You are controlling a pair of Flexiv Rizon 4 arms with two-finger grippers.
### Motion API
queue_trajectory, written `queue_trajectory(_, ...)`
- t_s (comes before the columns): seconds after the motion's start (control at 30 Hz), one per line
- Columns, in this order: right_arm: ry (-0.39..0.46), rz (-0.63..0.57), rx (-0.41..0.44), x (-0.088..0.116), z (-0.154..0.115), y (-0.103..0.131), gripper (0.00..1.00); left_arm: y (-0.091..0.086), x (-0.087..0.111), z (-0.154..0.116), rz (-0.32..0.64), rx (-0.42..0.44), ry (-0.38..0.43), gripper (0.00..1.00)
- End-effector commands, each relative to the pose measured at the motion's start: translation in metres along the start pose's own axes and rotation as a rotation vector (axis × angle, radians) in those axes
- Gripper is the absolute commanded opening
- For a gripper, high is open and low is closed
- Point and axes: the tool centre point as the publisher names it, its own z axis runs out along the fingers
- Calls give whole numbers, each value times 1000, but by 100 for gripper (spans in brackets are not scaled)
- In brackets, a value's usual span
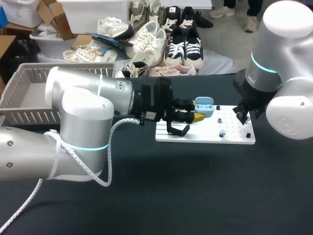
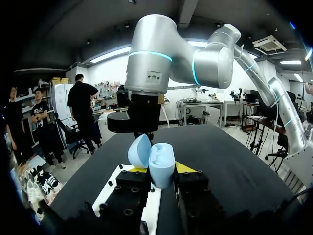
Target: Pick up each earbud case from the left stands, insert the matching earbuds, close the lid, and place the case in the box.
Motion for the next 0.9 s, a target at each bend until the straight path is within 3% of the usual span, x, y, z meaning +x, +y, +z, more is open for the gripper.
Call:
queue_trajectory(0.03,5,5,1,-2,3,0,46,-2,1,0,1,-5,-3,0)
queue_trajectory(0.43,13,21,7,-1,3,-1,40,-2,1,0,1,-5,-3,0)
queue_trajectory(0.9,14,75,-4,4,1,2,42,-2,1,0,1,-5,-3,0)
